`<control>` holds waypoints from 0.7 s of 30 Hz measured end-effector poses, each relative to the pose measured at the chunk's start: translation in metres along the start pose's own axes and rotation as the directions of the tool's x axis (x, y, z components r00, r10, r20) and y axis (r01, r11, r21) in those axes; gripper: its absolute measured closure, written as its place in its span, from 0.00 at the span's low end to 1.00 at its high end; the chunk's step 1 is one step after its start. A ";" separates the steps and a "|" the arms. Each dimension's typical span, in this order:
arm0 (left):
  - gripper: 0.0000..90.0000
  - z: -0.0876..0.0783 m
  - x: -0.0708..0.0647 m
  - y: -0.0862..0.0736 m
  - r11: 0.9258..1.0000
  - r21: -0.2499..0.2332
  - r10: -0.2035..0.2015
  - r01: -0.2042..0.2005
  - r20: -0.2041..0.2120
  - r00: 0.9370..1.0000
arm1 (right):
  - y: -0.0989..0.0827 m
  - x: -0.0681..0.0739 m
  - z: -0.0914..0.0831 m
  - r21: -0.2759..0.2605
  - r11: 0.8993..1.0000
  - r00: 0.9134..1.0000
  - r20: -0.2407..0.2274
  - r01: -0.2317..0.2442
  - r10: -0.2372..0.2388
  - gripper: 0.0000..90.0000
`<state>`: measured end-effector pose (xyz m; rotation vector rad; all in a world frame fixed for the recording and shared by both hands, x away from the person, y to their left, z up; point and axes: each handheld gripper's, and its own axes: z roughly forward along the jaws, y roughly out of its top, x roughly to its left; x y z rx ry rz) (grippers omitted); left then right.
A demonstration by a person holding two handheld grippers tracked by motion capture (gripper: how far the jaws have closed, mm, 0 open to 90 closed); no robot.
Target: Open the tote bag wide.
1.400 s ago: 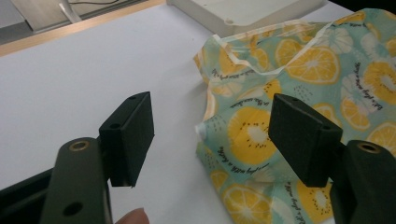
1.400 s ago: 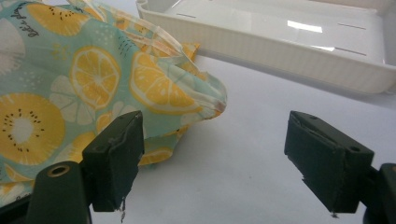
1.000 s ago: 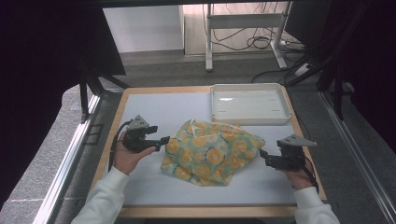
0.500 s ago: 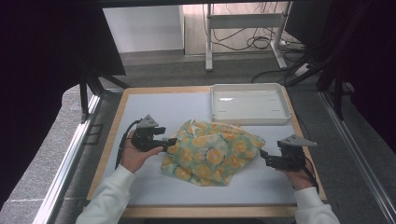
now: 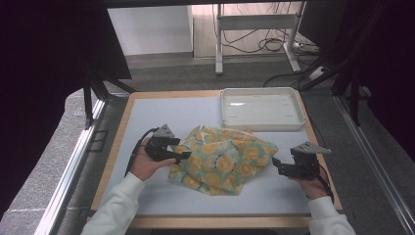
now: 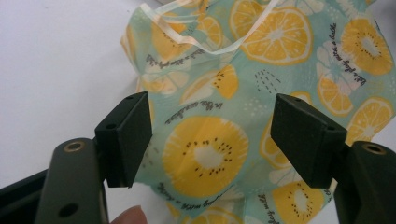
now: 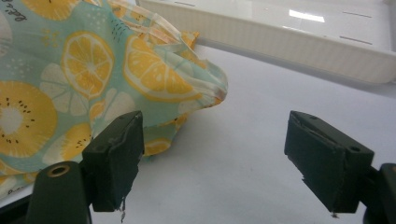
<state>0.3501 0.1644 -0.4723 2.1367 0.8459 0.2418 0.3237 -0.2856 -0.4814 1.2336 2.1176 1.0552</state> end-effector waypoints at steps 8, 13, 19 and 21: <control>0.29 0.008 0.001 -0.002 0.999 0.028 0.040 -0.041 0.023 0.999 | -0.001 0.000 0.001 0.007 1.000 1.000 0.000 0.001 -0.001 0.22; 0.28 0.012 0.001 -0.003 0.998 0.045 0.049 -0.051 0.042 0.998 | -0.001 0.001 0.002 0.009 1.000 1.000 0.000 0.004 -0.004 0.22; 0.38 0.019 -0.002 -0.006 0.994 0.093 0.056 -0.062 0.062 0.996 | -0.002 0.001 0.002 0.011 1.000 1.000 0.000 0.004 -0.004 0.22; 0.46 0.024 -0.002 -0.010 0.991 0.121 0.045 -0.051 0.058 0.997 | -0.002 0.001 0.003 0.012 1.000 1.000 0.001 0.003 -0.003 0.22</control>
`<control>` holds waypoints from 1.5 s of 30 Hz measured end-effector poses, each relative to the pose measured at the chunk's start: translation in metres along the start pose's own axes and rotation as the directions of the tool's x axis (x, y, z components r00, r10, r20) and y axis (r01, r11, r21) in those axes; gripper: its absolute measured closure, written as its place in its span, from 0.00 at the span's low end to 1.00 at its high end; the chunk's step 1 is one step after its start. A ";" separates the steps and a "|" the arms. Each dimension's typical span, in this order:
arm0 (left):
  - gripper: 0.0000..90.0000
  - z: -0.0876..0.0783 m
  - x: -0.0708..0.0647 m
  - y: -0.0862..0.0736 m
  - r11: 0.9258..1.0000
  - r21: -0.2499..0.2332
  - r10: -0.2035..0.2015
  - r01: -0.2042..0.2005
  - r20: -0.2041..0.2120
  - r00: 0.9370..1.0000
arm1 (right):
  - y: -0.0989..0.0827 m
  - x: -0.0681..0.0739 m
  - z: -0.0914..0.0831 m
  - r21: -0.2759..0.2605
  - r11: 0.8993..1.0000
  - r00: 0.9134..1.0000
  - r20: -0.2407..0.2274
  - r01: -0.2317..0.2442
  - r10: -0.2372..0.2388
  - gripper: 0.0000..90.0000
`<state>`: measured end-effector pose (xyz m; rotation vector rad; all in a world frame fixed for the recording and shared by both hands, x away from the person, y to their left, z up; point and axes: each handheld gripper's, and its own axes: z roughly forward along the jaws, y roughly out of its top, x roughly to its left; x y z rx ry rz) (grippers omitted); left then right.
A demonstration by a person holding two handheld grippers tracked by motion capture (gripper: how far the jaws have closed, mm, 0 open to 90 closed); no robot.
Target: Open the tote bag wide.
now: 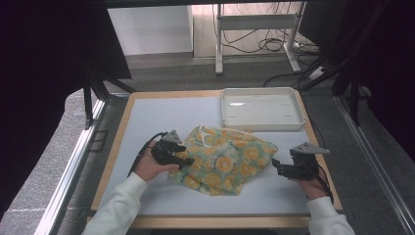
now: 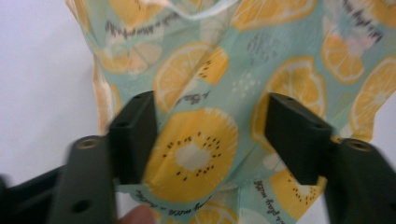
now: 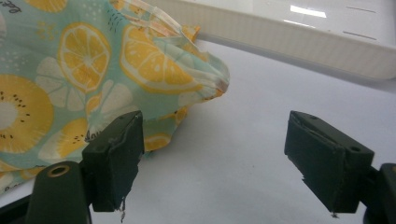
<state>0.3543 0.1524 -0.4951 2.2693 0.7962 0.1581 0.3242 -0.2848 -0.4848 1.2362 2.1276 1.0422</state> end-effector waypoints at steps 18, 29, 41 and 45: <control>0.85 -0.004 0.001 -0.005 0.999 -0.037 -0.017 0.018 0.029 0.999 | 0.000 0.000 0.000 0.000 1.000 1.000 0.003 -0.001 0.001 0.22; 0.99 -0.007 0.000 -0.004 0.999 -0.042 -0.028 0.031 0.051 0.998 | 0.005 -0.006 -0.011 -0.043 0.999 1.000 0.010 -0.023 0.024 0.23; 1.00 -0.009 0.000 -0.003 0.998 -0.050 -0.036 0.039 0.058 0.998 | 0.017 0.003 -0.015 -0.066 0.998 1.000 0.000 0.009 -0.009 0.23; 1.00 -0.010 0.000 -0.003 0.998 -0.052 -0.034 0.037 0.059 0.998 | 0.022 0.004 -0.016 -0.072 0.997 1.000 -0.009 0.011 -0.011 0.23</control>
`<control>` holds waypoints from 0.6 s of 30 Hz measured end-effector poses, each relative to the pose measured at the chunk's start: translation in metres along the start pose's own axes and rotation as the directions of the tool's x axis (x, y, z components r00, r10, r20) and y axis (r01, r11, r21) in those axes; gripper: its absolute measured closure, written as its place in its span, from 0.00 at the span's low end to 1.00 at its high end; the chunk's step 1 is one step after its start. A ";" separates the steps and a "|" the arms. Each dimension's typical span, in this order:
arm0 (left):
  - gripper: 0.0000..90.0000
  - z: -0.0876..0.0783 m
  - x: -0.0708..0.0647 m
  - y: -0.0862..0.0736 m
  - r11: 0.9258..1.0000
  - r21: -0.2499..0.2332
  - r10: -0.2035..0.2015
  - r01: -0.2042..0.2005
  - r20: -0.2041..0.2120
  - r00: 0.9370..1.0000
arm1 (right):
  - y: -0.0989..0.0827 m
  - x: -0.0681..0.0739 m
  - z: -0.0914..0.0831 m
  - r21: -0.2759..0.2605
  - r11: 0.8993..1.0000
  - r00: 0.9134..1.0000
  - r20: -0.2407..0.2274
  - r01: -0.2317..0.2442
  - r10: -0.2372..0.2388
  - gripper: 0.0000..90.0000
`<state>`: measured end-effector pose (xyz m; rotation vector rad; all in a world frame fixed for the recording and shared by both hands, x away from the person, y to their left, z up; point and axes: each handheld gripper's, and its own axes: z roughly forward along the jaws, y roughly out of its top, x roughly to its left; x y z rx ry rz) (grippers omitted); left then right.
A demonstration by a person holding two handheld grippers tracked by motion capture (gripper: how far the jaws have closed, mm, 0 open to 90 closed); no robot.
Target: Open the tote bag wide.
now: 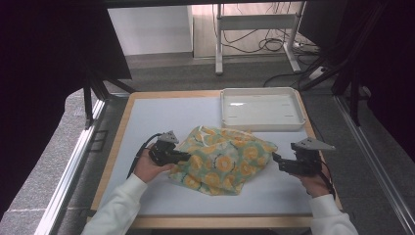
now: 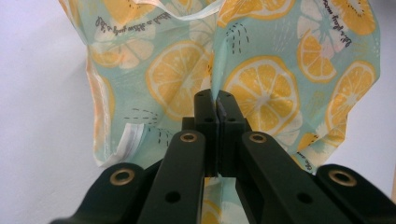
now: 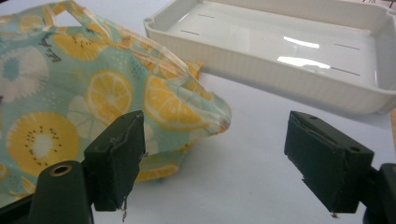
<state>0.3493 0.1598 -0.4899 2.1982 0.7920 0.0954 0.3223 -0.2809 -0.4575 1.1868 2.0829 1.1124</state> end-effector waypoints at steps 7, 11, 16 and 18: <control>1.00 -0.001 0.000 0.000 1.000 -0.007 0.000 0.000 0.002 1.000 | 0.014 0.005 -0.003 -0.003 1.000 0.999 -0.043 0.024 -0.024 0.24; 1.00 0.000 0.000 0.001 1.000 0.000 0.003 -0.003 -0.001 1.000 | 0.030 0.018 0.001 0.000 0.996 0.994 -0.065 0.088 -0.088 0.25; 1.00 0.000 0.000 0.001 1.000 0.001 0.003 -0.003 -0.002 1.000 | 0.040 0.027 0.010 0.013 0.992 0.989 -0.089 0.123 -0.122 0.27; 1.00 -0.001 0.000 0.001 1.000 0.000 0.002 -0.002 -0.003 1.000 | 0.044 0.031 0.015 0.020 0.990 0.985 -0.103 0.141 -0.138 0.28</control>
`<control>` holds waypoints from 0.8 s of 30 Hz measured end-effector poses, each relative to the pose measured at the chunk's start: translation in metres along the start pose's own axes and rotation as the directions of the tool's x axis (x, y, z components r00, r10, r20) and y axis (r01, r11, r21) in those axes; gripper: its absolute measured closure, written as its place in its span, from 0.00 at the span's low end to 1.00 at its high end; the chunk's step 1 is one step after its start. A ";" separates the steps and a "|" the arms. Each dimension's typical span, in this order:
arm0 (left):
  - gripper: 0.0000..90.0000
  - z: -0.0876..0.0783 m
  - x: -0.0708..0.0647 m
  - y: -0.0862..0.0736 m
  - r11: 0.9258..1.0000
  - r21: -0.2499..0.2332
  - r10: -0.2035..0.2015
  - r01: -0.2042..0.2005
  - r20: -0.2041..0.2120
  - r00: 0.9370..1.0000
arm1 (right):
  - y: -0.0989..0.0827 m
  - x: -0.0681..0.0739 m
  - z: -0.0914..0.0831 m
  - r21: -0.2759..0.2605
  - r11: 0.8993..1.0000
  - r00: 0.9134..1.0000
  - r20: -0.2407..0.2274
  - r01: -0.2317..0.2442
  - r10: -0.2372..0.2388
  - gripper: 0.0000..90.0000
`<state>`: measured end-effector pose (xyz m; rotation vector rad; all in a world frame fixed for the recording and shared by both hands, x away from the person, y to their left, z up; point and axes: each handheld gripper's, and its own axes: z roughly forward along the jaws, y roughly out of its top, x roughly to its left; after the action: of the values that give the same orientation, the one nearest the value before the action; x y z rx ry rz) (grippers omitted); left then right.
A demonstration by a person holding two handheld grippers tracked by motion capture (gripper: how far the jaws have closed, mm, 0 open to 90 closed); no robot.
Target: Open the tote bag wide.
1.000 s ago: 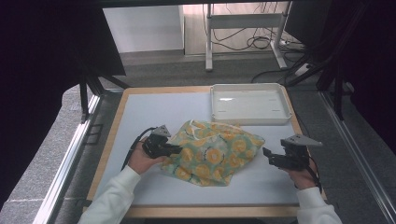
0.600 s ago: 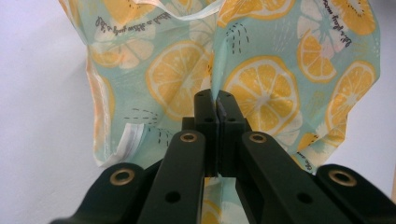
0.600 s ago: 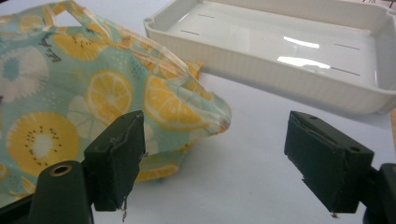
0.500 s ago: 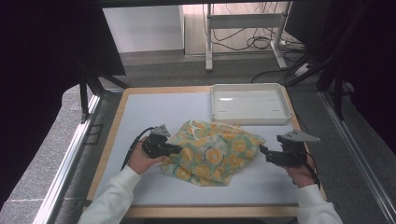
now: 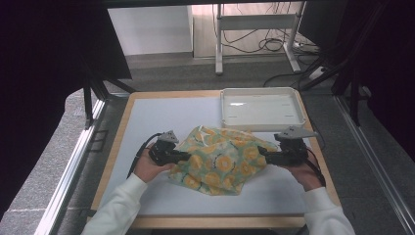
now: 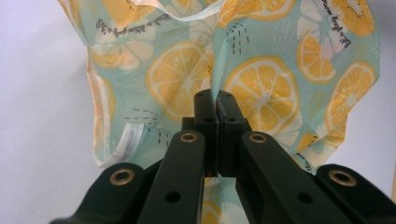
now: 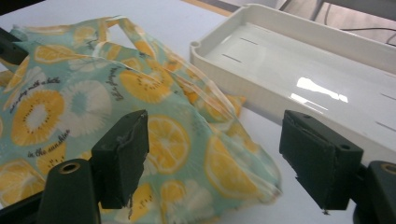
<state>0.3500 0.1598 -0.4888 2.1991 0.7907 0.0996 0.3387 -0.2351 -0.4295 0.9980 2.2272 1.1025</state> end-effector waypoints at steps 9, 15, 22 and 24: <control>1.00 0.002 -0.001 0.000 1.000 0.001 -0.002 0.002 -0.007 1.000 | 0.021 0.009 0.032 0.020 1.000 0.997 -0.078 0.019 -0.017 0.28; 1.00 0.002 -0.001 0.000 1.000 0.001 -0.004 0.004 -0.004 1.000 | 0.022 0.011 0.035 0.032 0.999 0.995 -0.093 0.027 -0.024 0.28; 1.00 0.002 -0.001 0.000 1.000 0.004 -0.006 0.006 -0.004 1.000 | 0.017 0.009 0.040 0.051 0.998 0.997 -0.078 0.025 -0.021 0.31; 1.00 0.002 0.000 0.000 1.000 0.006 -0.007 0.007 -0.003 1.000 | 0.016 0.008 0.043 0.047 0.999 0.998 -0.058 0.024 -0.021 0.34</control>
<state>0.3501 0.1584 -0.4905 2.2025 0.8011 0.0978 0.3686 -0.2020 -0.4418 0.9699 2.3149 1.0854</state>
